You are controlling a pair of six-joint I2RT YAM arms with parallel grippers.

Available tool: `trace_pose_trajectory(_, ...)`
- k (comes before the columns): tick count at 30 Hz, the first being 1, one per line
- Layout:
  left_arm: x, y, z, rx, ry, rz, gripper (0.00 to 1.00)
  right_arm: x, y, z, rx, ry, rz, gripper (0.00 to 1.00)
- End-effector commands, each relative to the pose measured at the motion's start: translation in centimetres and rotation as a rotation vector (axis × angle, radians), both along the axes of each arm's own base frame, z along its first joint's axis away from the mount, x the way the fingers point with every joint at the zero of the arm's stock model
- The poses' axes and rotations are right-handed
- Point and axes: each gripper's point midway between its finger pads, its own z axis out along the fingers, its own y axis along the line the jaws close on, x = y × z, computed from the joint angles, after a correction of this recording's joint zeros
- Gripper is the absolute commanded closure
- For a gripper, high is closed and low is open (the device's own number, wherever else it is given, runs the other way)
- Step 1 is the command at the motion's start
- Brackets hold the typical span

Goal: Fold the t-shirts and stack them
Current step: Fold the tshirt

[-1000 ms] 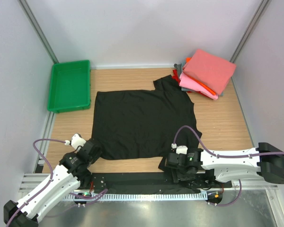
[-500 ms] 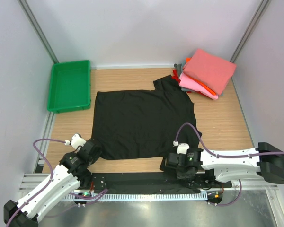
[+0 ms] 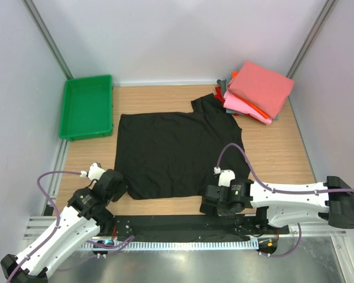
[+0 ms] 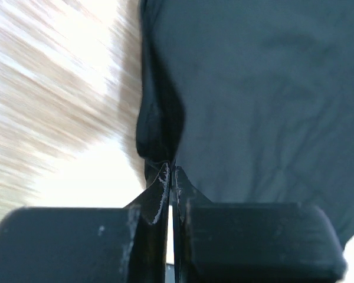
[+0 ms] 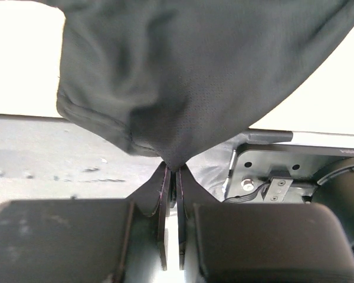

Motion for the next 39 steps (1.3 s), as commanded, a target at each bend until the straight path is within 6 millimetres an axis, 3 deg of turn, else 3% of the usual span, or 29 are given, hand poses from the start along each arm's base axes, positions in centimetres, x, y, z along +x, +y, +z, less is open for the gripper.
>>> trace_pose_trajectory(1,-0.4,-1.1,1.5,-0.056,0.009,-0.037,1.0,1.9,0.2,1.6,-0.046,-0.094,-0.029,0.93)
trace_pose_trajectory(3,-0.7,-1.4,1.8,-0.057,0.034,-0.049,1.0,3.1,0.8,2.7,-0.051,-0.144,-0.045,0.95)
trace_pose_trajectory(8,-0.4,-1.3,4.6,0.003,0.031,-0.105,1.0,6.4,2.1,4.9,-0.032,-0.207,-0.051,0.99)
trace_pose_trajectory(12,0.7,-1.0,6.8,0.075,0.01,-0.136,1.0,10.5,1.8,6.5,-0.037,-0.24,-0.09,0.99)
trace_pose_trajectory(17,2.2,-0.9,6.7,0.167,0.059,-0.166,1.0,14.9,1.9,9.5,-0.063,-0.293,-0.065,0.99)
trace_pose_trajectory(20,3.3,-0.3,6.1,0.175,0.098,-0.174,1.0,16.9,1.7,10.3,-0.081,-0.299,-0.078,0.99)
trace_pose_trajectory(22,3.8,0.3,5.3,0.175,0.141,-0.191,1.0,18.0,1.5,10.6,-0.093,-0.303,-0.069,0.99)
trace_pose_trajectory(29,7.4,1.8,5.5,0.154,0.176,-0.16,1.0,22.3,-0.2,11.2,-0.133,-0.309,-0.099,0.99)
trace_pose_trajectory(39,10.5,3.2,4.9,0.157,0.223,-0.141,1.0,26.0,-0.9,10.2,-0.16,-0.277,-0.099,0.99)
